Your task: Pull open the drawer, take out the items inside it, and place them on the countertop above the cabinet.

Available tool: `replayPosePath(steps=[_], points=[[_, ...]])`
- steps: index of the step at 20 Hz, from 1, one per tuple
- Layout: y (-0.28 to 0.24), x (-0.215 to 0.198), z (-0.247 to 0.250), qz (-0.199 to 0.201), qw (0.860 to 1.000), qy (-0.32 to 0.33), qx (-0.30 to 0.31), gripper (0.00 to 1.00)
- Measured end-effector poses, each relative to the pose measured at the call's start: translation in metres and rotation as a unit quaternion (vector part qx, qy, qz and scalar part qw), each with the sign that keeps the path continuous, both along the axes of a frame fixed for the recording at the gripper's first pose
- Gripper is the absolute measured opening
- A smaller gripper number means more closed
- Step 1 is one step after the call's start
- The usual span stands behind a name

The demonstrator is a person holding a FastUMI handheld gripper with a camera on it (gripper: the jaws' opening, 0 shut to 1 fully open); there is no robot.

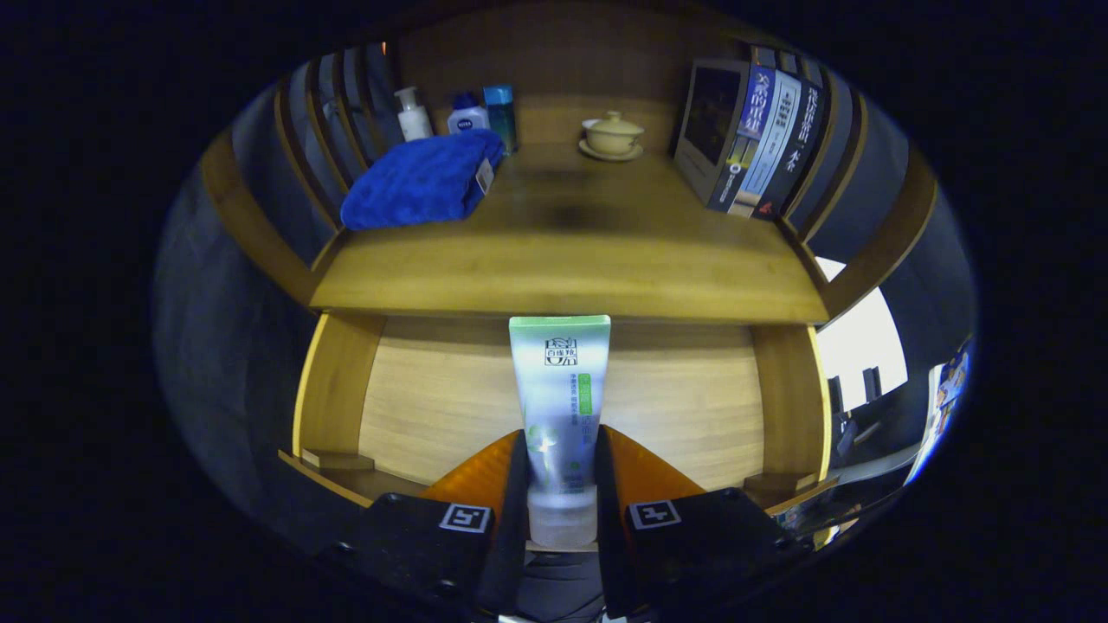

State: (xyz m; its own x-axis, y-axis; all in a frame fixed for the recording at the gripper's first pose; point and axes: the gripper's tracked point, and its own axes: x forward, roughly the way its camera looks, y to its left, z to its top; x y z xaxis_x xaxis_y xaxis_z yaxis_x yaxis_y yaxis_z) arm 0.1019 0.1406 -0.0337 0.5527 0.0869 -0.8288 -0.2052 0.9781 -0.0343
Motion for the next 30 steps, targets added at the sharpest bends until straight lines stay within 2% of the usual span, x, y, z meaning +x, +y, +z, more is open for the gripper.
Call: replayPosePath(steps=[5, 12, 20, 23, 26, 30], points=[[-0.001, 0.021, 0.039, 0.002, 0.999, -0.035, 0.001, 0.44], [0.002, 0.087, 0.056, -0.016, 0.998, -0.062, 0.003, 0.44], [0.011, 0.161, 0.029, -0.031, 0.996, -0.077, 0.018, 0.44], [0.009, 0.175, 0.02, -0.037, 0.996, -0.081, 0.015, 0.45], [0.007, 0.18, 0.025, -0.028, 0.994, -0.106, 0.006, 0.58], [0.004, 0.171, 0.045, -0.02, 0.989, -0.147, 0.001, 0.91]])
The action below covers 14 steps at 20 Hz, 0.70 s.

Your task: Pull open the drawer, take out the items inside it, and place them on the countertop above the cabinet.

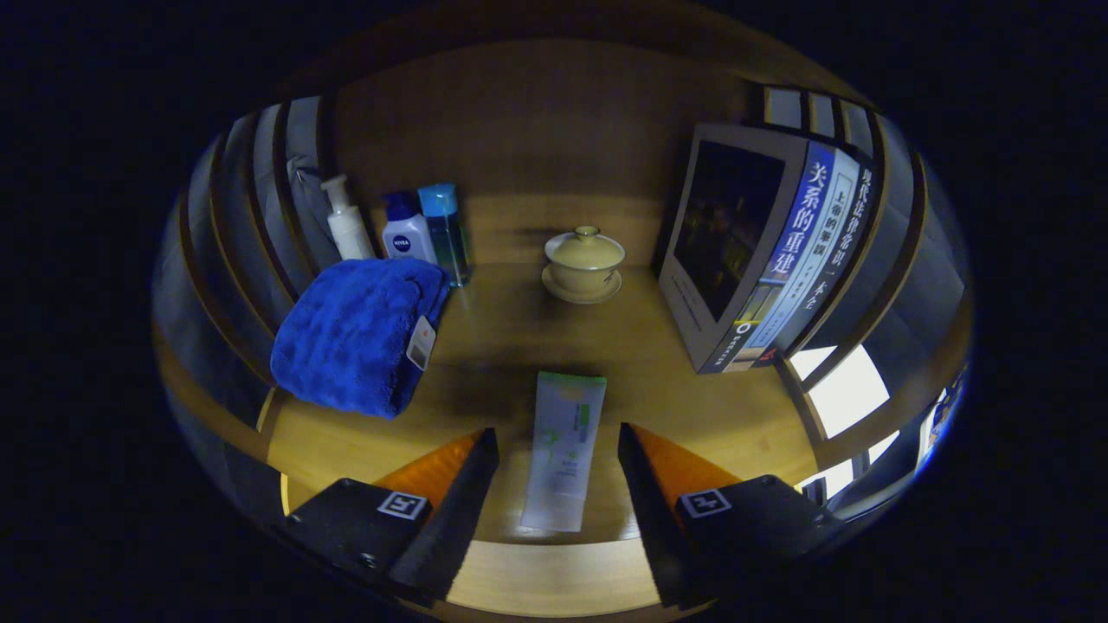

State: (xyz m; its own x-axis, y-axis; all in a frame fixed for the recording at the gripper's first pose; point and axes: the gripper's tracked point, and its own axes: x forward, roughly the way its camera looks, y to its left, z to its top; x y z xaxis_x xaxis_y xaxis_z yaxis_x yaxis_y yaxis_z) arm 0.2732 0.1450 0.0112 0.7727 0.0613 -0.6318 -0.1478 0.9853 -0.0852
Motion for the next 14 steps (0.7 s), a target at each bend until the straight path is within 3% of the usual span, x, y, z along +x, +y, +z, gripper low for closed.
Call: replayPosePath(steps=[3, 7, 14], points=[[-0.004, -0.013, 0.016, 0.007, 0.999, -0.033, -0.014, 1.0], [-0.003, -0.042, 0.032, 0.019, 0.996, -0.079, -0.019, 0.99], [-0.002, -0.108, 0.052, 0.039, 0.989, -0.14, 0.031, 0.99]])
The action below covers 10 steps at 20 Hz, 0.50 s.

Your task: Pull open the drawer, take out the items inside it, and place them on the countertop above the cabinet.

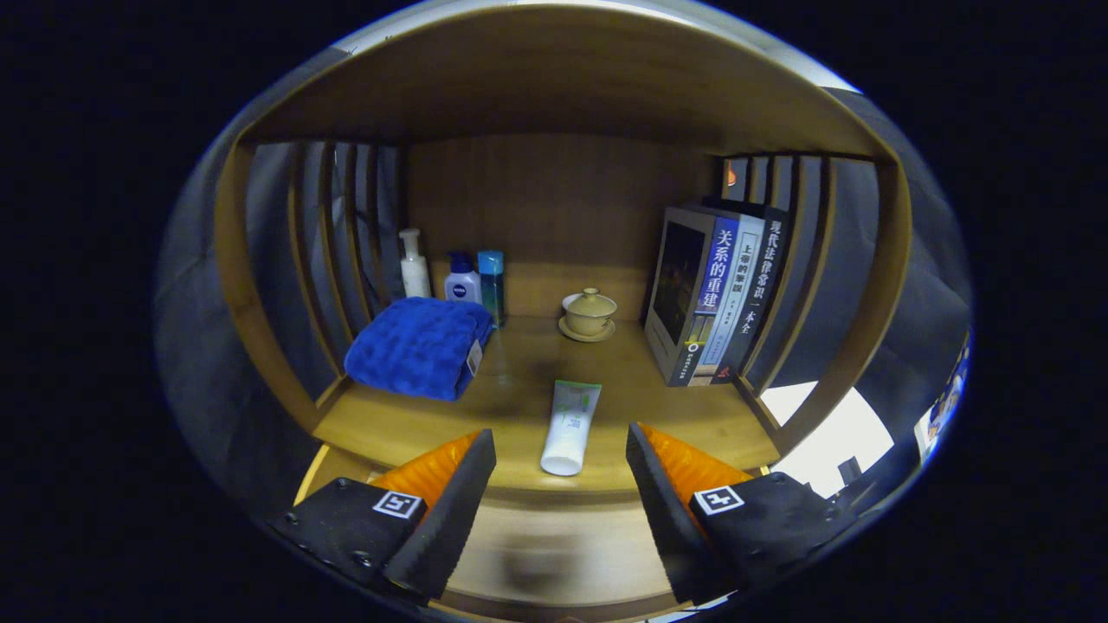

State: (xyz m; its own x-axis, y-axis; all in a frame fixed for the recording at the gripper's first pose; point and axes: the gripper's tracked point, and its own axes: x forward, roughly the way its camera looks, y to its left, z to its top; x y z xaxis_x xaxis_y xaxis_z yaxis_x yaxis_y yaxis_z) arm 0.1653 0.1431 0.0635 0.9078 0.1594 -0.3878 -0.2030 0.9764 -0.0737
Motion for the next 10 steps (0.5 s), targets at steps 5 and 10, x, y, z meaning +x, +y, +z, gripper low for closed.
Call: replayPosePath(steps=[5, 10], points=[[-0.004, -0.047, 0.002, 0.007, 0.997, -0.064, 0.035, 0.98], [-0.014, -0.102, -0.001, 0.003, 0.991, -0.1, 0.087, 0.98]])
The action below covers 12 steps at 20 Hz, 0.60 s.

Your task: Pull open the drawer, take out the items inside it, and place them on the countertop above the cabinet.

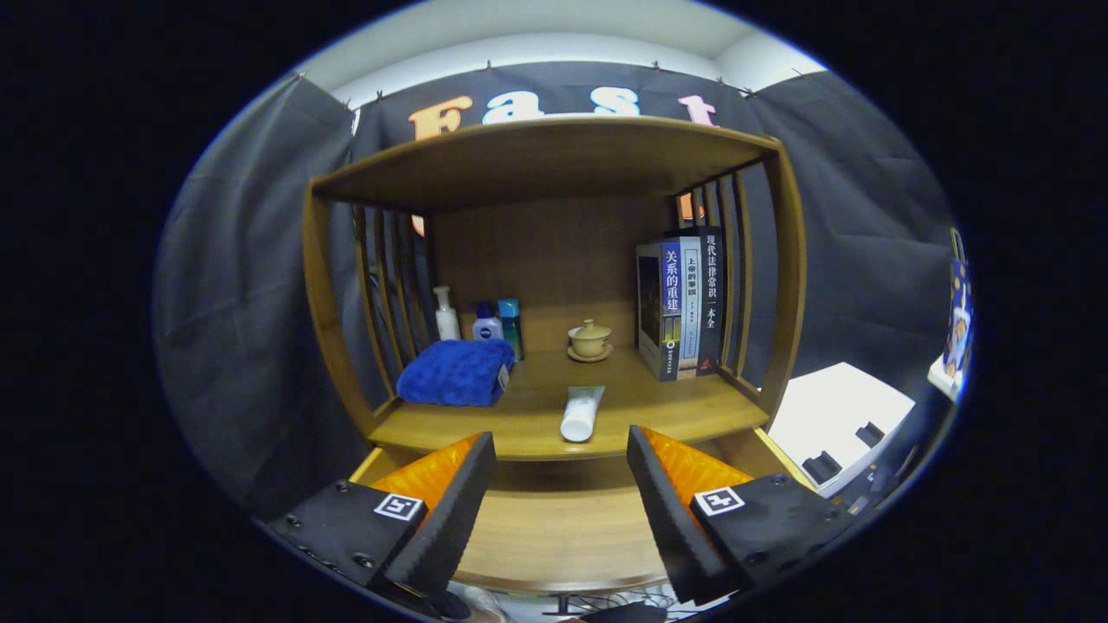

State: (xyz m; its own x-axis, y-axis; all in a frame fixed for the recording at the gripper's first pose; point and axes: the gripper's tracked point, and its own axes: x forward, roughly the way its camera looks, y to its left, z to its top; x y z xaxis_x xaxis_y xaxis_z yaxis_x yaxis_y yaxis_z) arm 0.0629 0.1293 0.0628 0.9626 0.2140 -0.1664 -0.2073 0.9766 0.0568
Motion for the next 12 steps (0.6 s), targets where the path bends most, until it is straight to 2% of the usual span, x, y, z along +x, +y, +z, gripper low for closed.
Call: replayPosePath(steps=[5, 12], points=[[-0.018, -0.046, -0.019, -0.005, 0.999, -0.03, 0.016, 0.98], [-0.029, -0.08, -0.072, -0.017, 0.999, -0.035, -0.023, 0.98]])
